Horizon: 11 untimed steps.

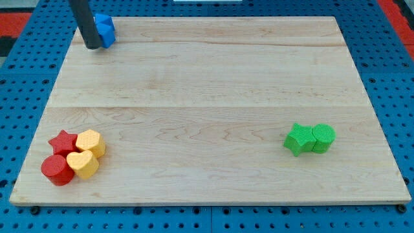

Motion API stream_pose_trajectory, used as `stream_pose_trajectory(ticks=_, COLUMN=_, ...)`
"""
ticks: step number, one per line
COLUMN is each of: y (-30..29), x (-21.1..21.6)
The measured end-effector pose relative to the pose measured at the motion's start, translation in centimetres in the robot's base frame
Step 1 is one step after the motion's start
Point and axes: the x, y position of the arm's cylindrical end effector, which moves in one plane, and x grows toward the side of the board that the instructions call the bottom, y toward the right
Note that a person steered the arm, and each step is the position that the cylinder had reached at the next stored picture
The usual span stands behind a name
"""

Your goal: Push the green star to the center

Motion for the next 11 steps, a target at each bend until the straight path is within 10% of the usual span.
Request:
stream_pose_trajectory(ticks=2, y=5.4, x=3.0)
stream_pose_trajectory(ticks=6, y=31.1, x=28.0)
stream_pose_trajectory(ticks=11, y=37.3, x=23.5)
